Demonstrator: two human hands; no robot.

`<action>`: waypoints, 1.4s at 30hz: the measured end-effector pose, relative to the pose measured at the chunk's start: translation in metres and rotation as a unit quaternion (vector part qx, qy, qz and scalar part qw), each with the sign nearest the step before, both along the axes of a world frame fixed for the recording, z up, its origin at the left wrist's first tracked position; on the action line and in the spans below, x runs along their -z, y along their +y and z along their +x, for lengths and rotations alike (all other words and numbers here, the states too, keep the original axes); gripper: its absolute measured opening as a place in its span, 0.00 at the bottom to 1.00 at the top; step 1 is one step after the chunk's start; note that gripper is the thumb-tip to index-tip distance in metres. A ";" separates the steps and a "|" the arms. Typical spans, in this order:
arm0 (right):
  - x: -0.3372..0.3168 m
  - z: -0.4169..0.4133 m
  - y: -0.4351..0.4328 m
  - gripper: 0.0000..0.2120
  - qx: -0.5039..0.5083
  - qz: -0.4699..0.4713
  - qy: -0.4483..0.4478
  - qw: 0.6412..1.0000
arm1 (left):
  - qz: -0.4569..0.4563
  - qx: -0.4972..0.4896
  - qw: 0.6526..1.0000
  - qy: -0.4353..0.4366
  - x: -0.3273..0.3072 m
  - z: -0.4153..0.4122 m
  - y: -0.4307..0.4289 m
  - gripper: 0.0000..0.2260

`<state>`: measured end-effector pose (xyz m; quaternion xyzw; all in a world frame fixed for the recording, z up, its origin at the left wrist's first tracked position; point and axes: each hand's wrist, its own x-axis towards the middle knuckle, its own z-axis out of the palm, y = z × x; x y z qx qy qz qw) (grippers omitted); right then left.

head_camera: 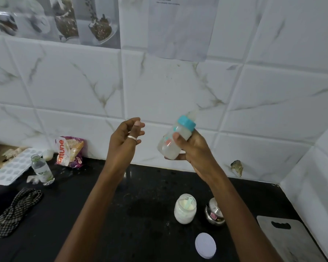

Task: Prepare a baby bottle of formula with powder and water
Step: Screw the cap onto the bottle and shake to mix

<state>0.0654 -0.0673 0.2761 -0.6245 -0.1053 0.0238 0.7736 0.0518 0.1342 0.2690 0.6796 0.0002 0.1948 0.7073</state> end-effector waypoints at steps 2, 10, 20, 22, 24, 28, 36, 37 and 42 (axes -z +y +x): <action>-0.003 0.001 -0.001 0.24 0.017 0.049 -0.003 0.999 | -0.007 0.000 1.000 0.003 0.000 -0.001 -0.001 0.12; -0.010 -0.001 -0.002 0.22 0.018 0.051 -0.010 0.998 | -0.010 0.005 1.000 0.004 0.000 -0.006 -0.004 0.13; -0.014 -0.005 0.000 0.26 0.033 0.130 -0.003 0.991 | -0.014 0.013 1.000 0.007 -0.002 -0.013 -0.008 0.14; -0.014 -0.006 0.002 0.24 0.016 0.058 -0.016 0.998 | -0.011 0.019 1.000 0.004 -0.002 -0.015 -0.008 0.15; -0.012 -0.005 0.000 0.23 -0.008 0.004 -0.023 1.000 | -0.008 0.020 1.000 0.002 -0.003 -0.015 -0.008 0.15; -0.013 -0.004 -0.001 0.30 0.036 0.090 -0.016 0.995 | -0.011 0.021 1.000 0.009 -0.002 -0.016 -0.007 0.14; -0.006 -0.003 -0.001 0.31 0.058 0.048 -0.026 0.997 | -0.006 0.026 1.000 0.013 0.001 -0.016 -0.007 0.14; -0.005 -0.003 -0.001 0.29 0.045 0.007 -0.030 0.999 | -0.005 0.028 0.999 0.014 0.001 -0.016 -0.007 0.13; -0.006 -0.001 -0.005 0.33 0.055 0.071 -0.009 0.996 | -0.009 0.028 0.999 0.015 0.000 -0.015 -0.007 0.13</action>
